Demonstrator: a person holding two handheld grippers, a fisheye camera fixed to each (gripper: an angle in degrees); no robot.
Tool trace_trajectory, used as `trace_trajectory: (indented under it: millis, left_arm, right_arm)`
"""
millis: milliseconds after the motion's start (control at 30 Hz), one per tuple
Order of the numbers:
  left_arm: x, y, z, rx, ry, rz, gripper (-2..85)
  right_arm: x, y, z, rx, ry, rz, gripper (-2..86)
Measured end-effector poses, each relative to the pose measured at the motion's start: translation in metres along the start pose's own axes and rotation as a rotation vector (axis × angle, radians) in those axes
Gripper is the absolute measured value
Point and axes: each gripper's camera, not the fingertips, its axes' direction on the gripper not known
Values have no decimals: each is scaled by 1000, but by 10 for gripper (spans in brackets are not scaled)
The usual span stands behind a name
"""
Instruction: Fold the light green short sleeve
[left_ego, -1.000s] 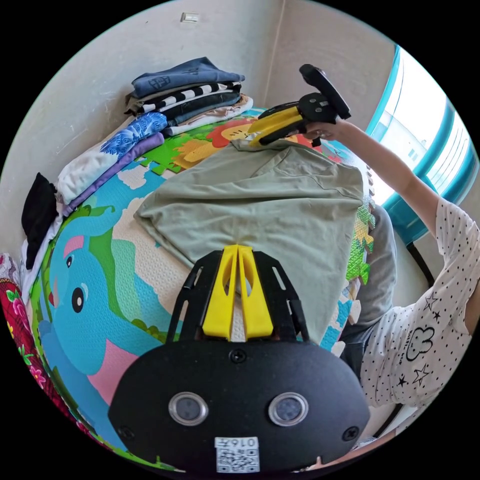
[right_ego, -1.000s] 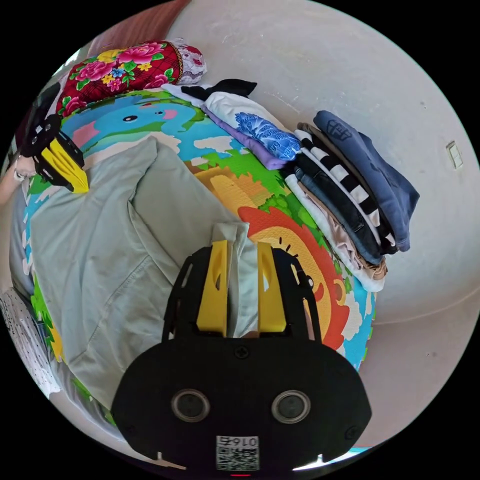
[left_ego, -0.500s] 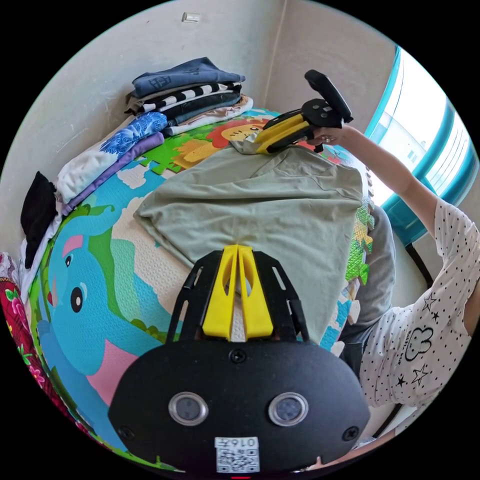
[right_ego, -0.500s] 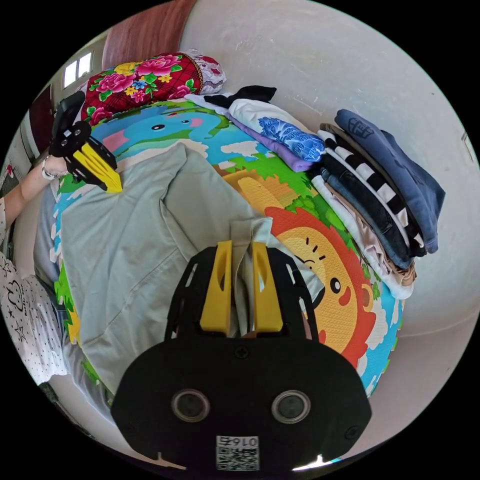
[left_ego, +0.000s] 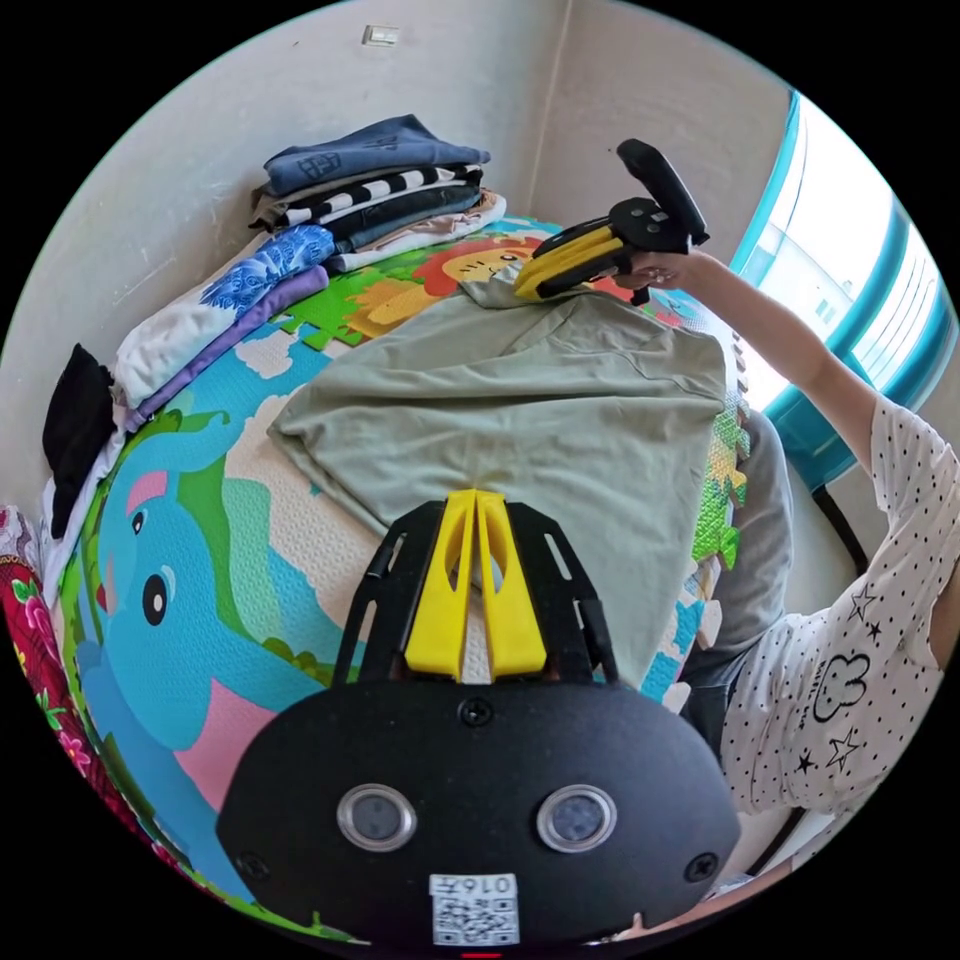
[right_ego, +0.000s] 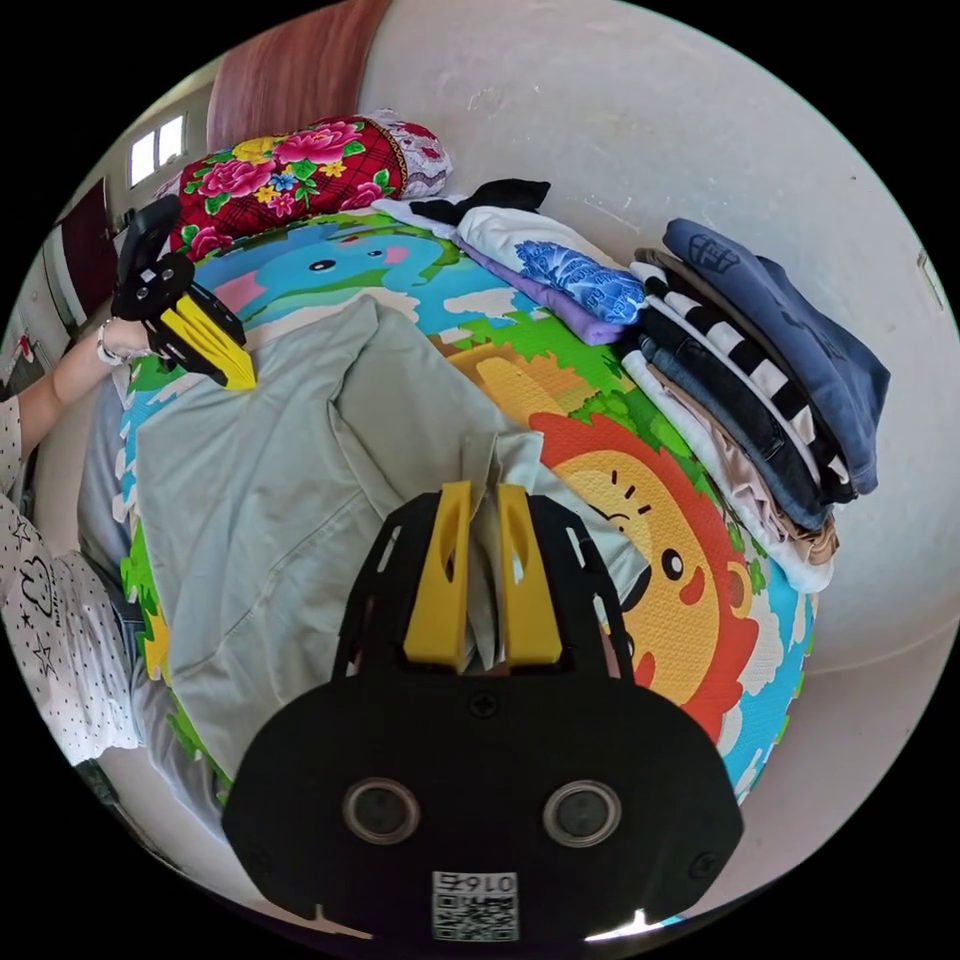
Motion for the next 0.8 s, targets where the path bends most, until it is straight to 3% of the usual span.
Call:
trace_trajectory:
  millis: [300, 533, 800]
  left_arm:
    - [13, 3, 11, 2, 7, -4, -10]
    - [32, 6, 14, -1, -52, -11, -10]
    - [81, 13, 18, 11, -121, 13, -10]
  right_arm:
    - [17, 23, -18, 28, 149, 113, -2]
    - [46, 48, 8, -115, 259, 250, -3]
    - [34, 67, 42, -221, 353, 229, 8]
